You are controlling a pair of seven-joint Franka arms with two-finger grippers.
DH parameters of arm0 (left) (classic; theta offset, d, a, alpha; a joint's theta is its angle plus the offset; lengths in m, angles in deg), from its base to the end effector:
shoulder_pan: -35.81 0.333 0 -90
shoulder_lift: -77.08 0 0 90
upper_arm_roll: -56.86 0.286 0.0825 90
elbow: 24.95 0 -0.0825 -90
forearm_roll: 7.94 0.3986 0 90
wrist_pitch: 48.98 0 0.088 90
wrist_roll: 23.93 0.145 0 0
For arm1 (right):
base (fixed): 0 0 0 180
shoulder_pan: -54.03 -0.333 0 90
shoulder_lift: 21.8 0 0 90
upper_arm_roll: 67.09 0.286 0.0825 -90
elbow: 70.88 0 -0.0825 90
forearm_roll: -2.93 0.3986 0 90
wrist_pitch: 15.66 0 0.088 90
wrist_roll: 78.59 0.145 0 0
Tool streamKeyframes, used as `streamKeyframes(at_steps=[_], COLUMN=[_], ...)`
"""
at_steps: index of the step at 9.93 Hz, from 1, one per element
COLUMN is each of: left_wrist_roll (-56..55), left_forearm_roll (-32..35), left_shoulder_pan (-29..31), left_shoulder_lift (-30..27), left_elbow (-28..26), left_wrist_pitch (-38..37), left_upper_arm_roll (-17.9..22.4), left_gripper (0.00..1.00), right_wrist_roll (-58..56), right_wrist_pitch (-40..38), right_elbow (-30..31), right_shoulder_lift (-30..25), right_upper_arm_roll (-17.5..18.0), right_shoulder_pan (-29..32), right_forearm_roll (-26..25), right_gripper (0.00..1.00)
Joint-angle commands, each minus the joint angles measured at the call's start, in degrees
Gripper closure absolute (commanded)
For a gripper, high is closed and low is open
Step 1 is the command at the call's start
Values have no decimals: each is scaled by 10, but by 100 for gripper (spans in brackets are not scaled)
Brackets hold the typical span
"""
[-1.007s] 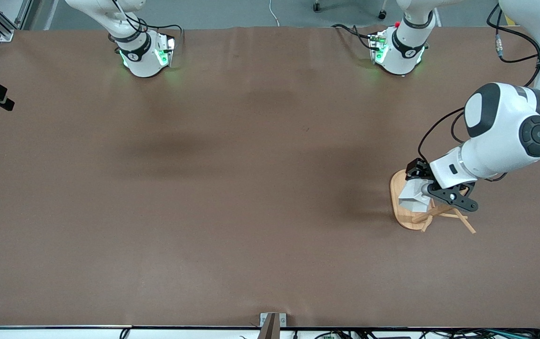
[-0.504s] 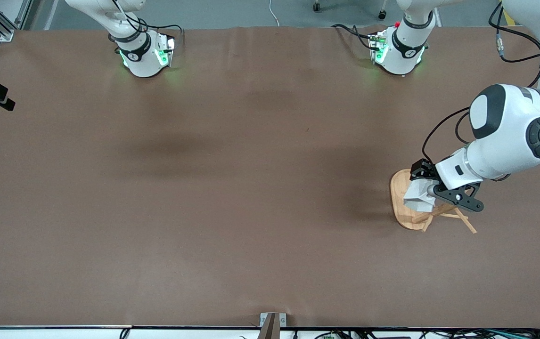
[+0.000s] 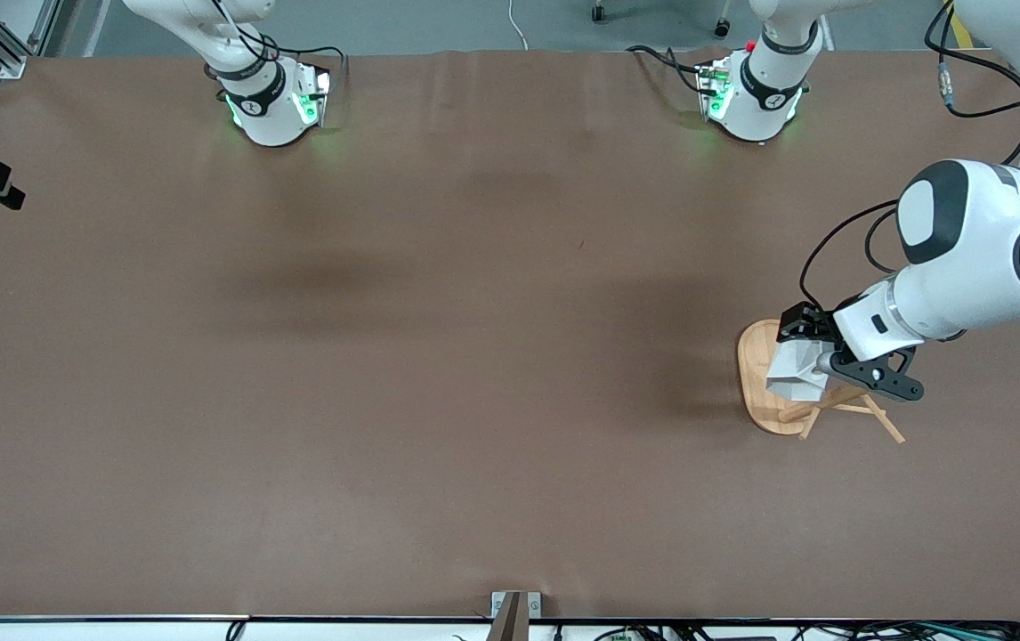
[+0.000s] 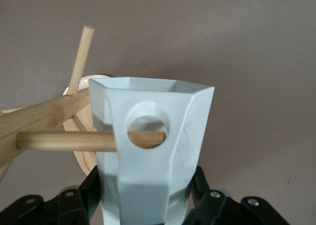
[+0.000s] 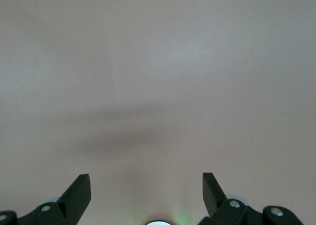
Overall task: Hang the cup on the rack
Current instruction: 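Slide the cup's handle hole onto a rack peg with the left gripper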
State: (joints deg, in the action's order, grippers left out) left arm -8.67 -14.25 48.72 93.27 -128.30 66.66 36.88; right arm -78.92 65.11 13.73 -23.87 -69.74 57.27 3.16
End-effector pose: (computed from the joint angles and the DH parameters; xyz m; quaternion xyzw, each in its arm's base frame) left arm 0.6199 -0.0803 0.3209 0.9815 -0.1629 -0.0195 0.0983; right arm 0.5373 -0.0552 0.6077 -0.9987 0.0482 0.0153 0.0037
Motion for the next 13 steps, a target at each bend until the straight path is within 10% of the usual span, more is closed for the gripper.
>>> streamKeyframes(at_steps=[1,5,8,13], left_wrist_roll=[4,-1,6,-24], left_forearm_roll=[-17,-20,-20,-13], left_shoulder_pan=[3,5,13,16], left_shoulder_lift=[8,15,18,-6], left_elbow=[-4,-4,-1,53], left_wrist_pitch=[6,15,15,-35], left_upper_arm_roll=[2,3,10,10], left_gripper=[93,88,0,0], right_wrist_roll=[8,8,8,8], right_wrist_pitch=[-2,-2,-2,-2], right_elbow=[-5,-5,-5,-5], right_shoulder_lift=[3,3,3,3], right_upper_arm_roll=[-3,-3,-3,-3], right_shoulder_pan=[-3,-3,-2,-2], right_forearm_roll=[-3,-3,-3,-3], right_gripper=[0,0,0,0])
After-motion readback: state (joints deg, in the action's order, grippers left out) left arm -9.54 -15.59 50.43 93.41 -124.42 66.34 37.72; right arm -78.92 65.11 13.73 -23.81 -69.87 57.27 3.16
